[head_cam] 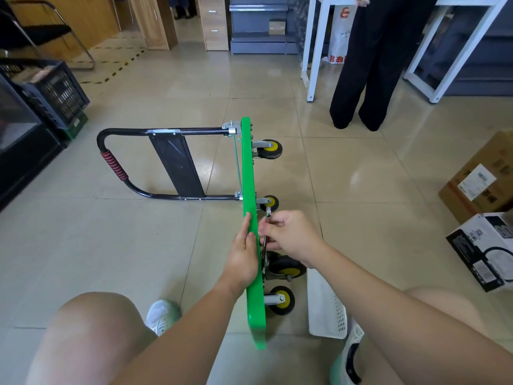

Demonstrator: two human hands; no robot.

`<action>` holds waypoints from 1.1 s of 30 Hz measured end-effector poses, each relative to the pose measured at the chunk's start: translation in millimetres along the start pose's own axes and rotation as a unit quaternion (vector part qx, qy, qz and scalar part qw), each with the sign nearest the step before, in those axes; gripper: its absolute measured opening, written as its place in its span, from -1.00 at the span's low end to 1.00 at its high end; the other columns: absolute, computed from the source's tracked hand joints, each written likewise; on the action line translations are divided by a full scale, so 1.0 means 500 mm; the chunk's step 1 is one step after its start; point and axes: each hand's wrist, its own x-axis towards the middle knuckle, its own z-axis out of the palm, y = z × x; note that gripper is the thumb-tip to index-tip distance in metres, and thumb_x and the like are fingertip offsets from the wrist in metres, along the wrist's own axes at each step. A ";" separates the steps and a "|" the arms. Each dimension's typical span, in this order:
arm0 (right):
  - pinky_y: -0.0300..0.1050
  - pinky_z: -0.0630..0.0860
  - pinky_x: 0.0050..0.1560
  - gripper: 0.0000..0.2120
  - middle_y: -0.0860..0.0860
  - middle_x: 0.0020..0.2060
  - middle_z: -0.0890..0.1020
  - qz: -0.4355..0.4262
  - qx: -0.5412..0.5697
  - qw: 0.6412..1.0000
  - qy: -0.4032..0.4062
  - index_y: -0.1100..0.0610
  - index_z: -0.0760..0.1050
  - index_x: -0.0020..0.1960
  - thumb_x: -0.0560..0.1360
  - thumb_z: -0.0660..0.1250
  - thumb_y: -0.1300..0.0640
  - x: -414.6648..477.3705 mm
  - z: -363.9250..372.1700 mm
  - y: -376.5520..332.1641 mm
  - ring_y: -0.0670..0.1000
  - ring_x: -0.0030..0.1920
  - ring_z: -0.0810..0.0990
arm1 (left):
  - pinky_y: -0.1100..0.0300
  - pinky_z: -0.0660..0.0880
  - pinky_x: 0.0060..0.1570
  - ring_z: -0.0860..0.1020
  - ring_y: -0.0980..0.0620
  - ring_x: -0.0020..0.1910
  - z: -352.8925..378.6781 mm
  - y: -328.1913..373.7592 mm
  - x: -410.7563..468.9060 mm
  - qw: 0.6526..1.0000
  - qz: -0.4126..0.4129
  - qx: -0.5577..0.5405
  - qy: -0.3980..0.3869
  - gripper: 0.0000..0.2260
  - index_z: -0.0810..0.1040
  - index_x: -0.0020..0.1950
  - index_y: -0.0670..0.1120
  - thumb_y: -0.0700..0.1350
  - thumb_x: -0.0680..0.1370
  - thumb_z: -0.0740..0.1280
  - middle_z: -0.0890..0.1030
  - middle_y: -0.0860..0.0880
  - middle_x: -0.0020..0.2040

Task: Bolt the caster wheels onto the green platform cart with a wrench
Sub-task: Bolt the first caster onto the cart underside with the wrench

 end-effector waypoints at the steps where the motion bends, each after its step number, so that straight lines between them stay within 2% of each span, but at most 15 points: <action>1: -0.04 0.68 0.00 -0.94 -0.02 -0.14 0.72 0.001 -0.010 1.000 -0.004 0.06 0.64 0.02 0.56 0.41 0.15 -0.002 0.004 0.000 -0.04 -0.06 0.72 | 0.39 0.44 0.07 0.53 0.35 0.08 0.000 0.001 -0.002 1.000 -0.001 -0.009 -0.005 -0.57 0.06 0.66 0.26 0.02 0.78 0.00 0.49 0.29 0.30; 3: -0.04 0.68 0.01 -0.95 -0.03 -0.17 0.72 -0.003 -0.026 1.000 -0.003 0.03 0.65 0.00 0.55 0.41 0.13 -0.013 0.010 0.006 -0.05 -0.08 0.71 | 0.44 0.46 0.07 0.54 0.35 0.09 -0.002 0.001 -0.002 1.000 0.002 -0.025 -0.007 -0.56 0.07 0.66 0.21 -0.01 0.78 0.02 0.53 0.24 0.26; 6: -0.02 0.67 0.04 -0.93 -0.08 -0.16 0.73 -0.027 -0.039 0.999 0.009 -0.05 0.64 -0.05 0.55 0.41 0.11 -0.036 0.012 0.013 -0.07 -0.06 0.71 | 0.58 0.43 -0.02 0.53 0.26 0.21 0.000 0.000 0.000 0.999 -0.002 -0.029 -0.015 -0.55 0.07 0.67 0.16 -0.08 0.78 0.03 0.50 0.10 0.35; 9: -0.02 0.66 0.08 -0.84 -0.12 -0.13 0.73 -0.038 -0.023 0.999 0.014 -0.12 0.65 -0.11 0.55 0.41 0.14 -0.063 0.019 0.015 -0.12 -0.03 0.70 | 0.56 0.43 0.02 0.50 0.14 0.32 -0.002 -0.007 0.002 0.999 0.001 -0.028 -0.021 -0.53 0.06 0.68 0.13 -0.14 0.78 0.03 0.47 0.03 0.40; 11: -0.03 0.64 0.10 -0.76 -0.14 -0.13 0.73 -0.046 -0.022 0.999 0.020 -0.20 0.66 -0.17 0.55 0.42 0.14 -0.081 0.028 0.020 -0.12 -0.03 0.69 | 0.43 0.46 0.07 0.53 0.10 0.24 -0.006 -0.016 0.009 1.000 0.006 -0.004 -0.014 -0.53 0.06 0.68 0.16 -0.10 0.78 0.05 0.49 -0.01 0.38; 13: -0.13 0.59 0.05 -0.72 -0.19 -0.17 0.72 -0.056 -0.033 0.997 0.030 -0.25 0.65 -0.19 0.54 0.43 0.14 -0.098 0.033 0.031 -0.17 -0.08 0.67 | 0.35 0.47 0.03 0.54 0.07 0.11 -0.008 -0.021 0.015 1.000 -0.001 0.006 -0.003 -0.53 0.09 0.65 0.23 -0.11 0.77 0.07 0.54 -0.05 0.24; 16: -0.35 0.49 -0.05 -0.70 -0.26 -0.25 0.67 -0.052 -0.044 0.996 0.049 -0.19 0.63 -0.24 0.52 0.44 0.20 -0.127 0.044 0.051 -0.25 -0.16 0.62 | 0.10 0.48 -0.03 0.48 -0.05 -0.11 -0.005 -0.009 0.011 1.000 -0.022 0.010 0.006 -0.55 0.17 0.60 0.31 -0.08 0.76 0.05 0.50 -0.10 -0.03; 18: -0.36 0.49 -0.05 -0.70 -0.21 -0.25 0.68 -0.042 -0.035 0.997 0.062 -0.14 0.66 -0.20 0.50 0.43 0.27 -0.146 0.056 0.077 -0.21 -0.16 0.63 | 0.09 0.46 -0.10 0.48 -0.03 -0.14 -0.004 -0.001 0.006 0.999 -0.037 0.021 0.009 -0.59 0.19 0.54 0.38 -0.04 0.76 0.01 0.48 -0.01 -0.10; 21: -0.09 0.59 0.04 -0.71 -0.02 -0.14 0.71 -0.062 0.002 0.996 0.062 0.05 0.69 -0.11 0.50 0.36 0.41 -0.174 0.073 0.123 -0.01 -0.11 0.69 | 0.41 0.37 -0.18 0.45 0.19 -0.15 -0.005 0.004 0.002 0.999 -0.017 0.051 0.010 -0.56 0.13 0.61 0.32 -0.05 0.76 -0.02 0.43 0.19 -0.07; 23: 0.09 0.62 0.11 -0.78 0.12 -0.03 0.71 -0.071 0.024 0.994 0.076 0.16 0.69 -0.08 0.50 0.37 0.44 -0.183 0.079 0.143 0.14 -0.03 0.71 | 0.45 0.35 -0.21 0.44 0.24 -0.16 -0.005 0.006 0.002 0.998 -0.018 0.059 0.010 -0.55 0.12 0.64 0.28 -0.04 0.76 -0.02 0.43 0.19 -0.02; 27: 0.20 0.61 0.13 -0.82 0.22 0.01 0.68 -0.074 0.052 0.991 0.095 0.20 0.69 -0.11 0.48 0.40 0.43 -0.185 0.082 0.150 0.30 0.06 0.66 | 0.47 0.36 -0.26 0.47 0.23 -0.15 -0.002 0.011 -0.004 0.998 -0.027 0.055 0.009 -0.55 0.11 0.64 0.30 -0.03 0.76 -0.02 0.48 0.05 0.19; 29: 0.10 0.62 0.12 -0.72 0.08 -0.06 0.72 -0.077 0.032 0.991 0.105 0.03 0.72 -0.11 0.48 0.41 0.40 -0.190 0.077 0.130 0.18 0.01 0.70 | 0.44 0.40 -0.22 0.49 0.20 -0.13 -0.002 0.016 -0.006 0.998 -0.025 0.057 0.007 -0.55 0.11 0.63 0.30 -0.03 0.76 -0.02 0.49 0.03 0.16; 30: -0.08 0.62 0.07 -0.65 -0.01 -0.11 0.73 -0.079 0.024 0.990 0.113 -0.05 0.72 -0.14 0.48 0.41 0.41 -0.190 0.069 0.116 0.04 -0.04 0.71 | 0.40 0.44 -0.17 0.51 0.15 -0.11 -0.004 0.019 -0.006 0.998 -0.025 0.057 0.004 -0.55 0.12 0.62 0.31 -0.04 0.76 -0.02 0.50 0.03 0.14; 32: -0.39 0.52 -0.08 -0.61 -0.18 -0.22 0.72 -0.082 0.026 0.989 0.120 -0.07 0.67 -0.22 0.46 0.42 0.44 -0.191 0.052 0.083 -0.20 -0.19 0.66 | 0.23 0.51 -0.02 0.59 -0.04 0.02 -0.007 0.024 -0.004 0.998 -0.033 0.060 0.001 -0.54 0.11 0.62 0.33 -0.04 0.75 -0.02 0.55 -0.05 0.20; 33: -0.44 0.49 -0.11 -0.63 -0.22 -0.26 0.70 -0.084 0.027 0.989 0.118 -0.03 0.64 -0.24 0.46 0.42 0.45 -0.186 0.043 0.070 -0.26 -0.23 0.63 | 0.18 0.50 -0.01 0.60 -0.14 0.09 -0.009 0.026 -0.005 0.998 -0.041 0.056 -0.001 -0.54 0.10 0.62 0.34 -0.04 0.75 -0.01 0.57 -0.08 0.20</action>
